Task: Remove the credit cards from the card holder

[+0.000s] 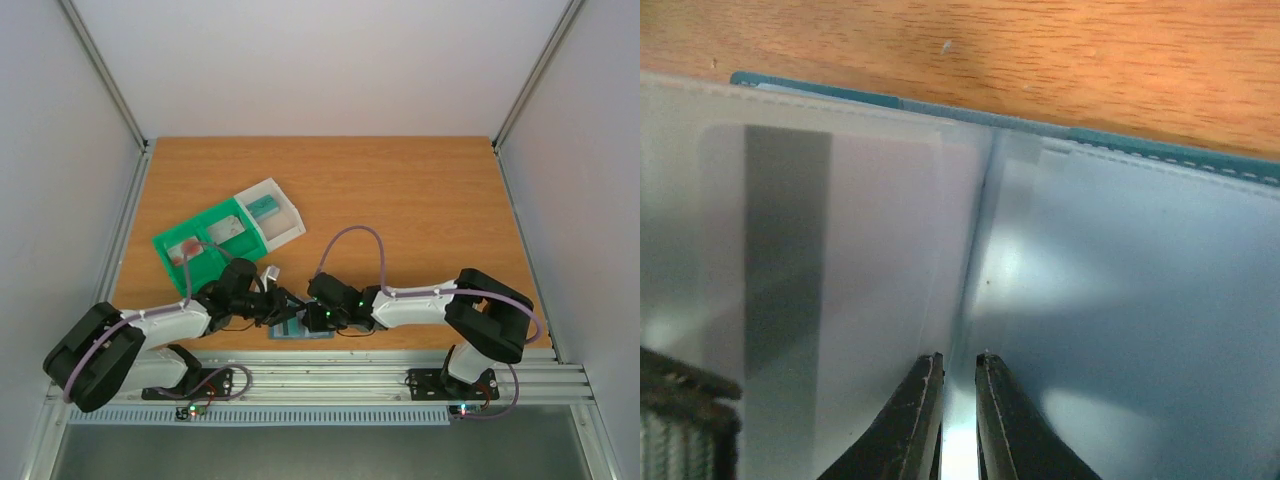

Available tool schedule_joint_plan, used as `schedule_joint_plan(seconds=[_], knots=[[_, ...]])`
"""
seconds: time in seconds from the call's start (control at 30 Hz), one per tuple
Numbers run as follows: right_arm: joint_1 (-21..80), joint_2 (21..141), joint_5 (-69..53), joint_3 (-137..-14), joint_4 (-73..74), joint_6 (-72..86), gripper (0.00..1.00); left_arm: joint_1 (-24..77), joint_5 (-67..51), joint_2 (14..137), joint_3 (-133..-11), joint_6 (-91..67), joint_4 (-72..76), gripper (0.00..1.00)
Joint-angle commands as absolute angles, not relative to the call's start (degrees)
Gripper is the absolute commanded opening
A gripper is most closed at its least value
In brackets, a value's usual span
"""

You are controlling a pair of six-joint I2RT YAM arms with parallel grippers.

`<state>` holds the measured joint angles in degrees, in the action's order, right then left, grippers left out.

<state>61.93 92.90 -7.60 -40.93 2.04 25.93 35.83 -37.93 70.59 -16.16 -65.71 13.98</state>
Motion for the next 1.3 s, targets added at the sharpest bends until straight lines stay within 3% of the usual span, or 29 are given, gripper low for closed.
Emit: schedule_joint_plan(seconds=[0.0,0.27,0.87,1.27], knots=[[61.7,90.32,-4.67,-39.54,3.84,26.1,0.12,37.17,-35.93,72.3,-17.91,-65.83,17.79,0.35],[61.7,86.4,-2.13,-38.67,6.67,25.8,0.17,38.1,-35.2,73.48,-18.78,-65.57,17.89,0.37],[61.7,71.3,7.81,-37.86,19.73,23.51,0.18,39.2,-34.97,74.2,-21.56,-64.75,17.3,0.4],[61.79,70.22,6.6,-39.06,19.95,23.49,0.19,39.42,-34.58,74.69,-21.37,-64.01,17.8,0.41]])
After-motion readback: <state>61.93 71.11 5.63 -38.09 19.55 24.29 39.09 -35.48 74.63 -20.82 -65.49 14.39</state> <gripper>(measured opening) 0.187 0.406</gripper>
